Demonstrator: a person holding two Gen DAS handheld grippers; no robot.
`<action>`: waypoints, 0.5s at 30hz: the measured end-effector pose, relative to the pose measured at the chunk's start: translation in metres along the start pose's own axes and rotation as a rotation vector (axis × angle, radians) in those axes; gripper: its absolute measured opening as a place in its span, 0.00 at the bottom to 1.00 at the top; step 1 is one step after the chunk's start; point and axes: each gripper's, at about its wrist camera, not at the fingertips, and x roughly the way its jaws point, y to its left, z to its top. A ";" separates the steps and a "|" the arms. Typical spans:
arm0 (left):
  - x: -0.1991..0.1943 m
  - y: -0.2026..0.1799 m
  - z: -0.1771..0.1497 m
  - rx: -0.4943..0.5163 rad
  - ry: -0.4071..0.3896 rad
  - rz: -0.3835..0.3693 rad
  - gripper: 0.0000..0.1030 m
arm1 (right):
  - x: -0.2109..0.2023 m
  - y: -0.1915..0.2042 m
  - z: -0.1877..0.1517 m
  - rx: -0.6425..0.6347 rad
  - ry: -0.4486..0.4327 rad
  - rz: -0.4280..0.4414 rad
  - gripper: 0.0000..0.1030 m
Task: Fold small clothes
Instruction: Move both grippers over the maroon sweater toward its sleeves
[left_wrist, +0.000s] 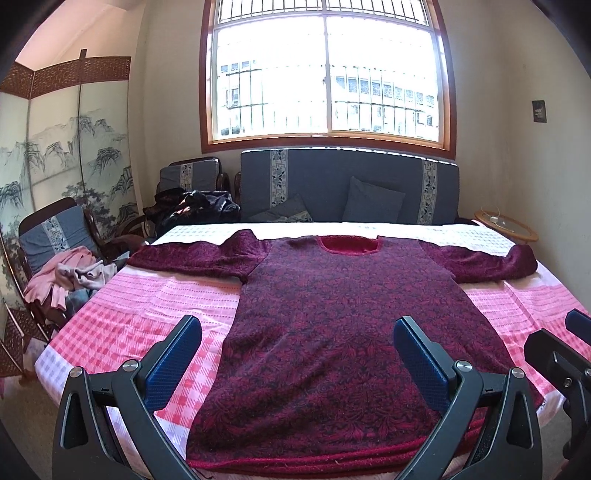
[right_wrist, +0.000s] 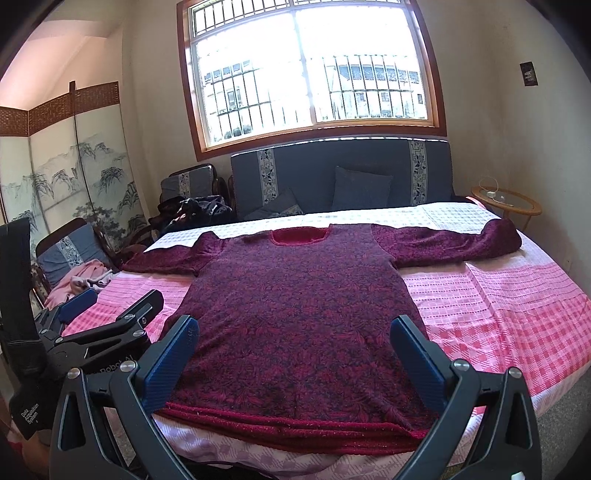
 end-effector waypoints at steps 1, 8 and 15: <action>0.003 -0.001 0.002 0.001 0.001 0.000 1.00 | 0.003 -0.001 0.003 0.001 0.002 0.002 1.00; 0.030 -0.010 0.014 0.022 0.015 0.015 1.00 | 0.028 -0.017 0.025 0.022 0.007 0.003 1.00; 0.067 -0.019 0.026 0.038 0.046 0.030 1.00 | 0.077 -0.058 0.044 0.119 0.081 0.027 0.99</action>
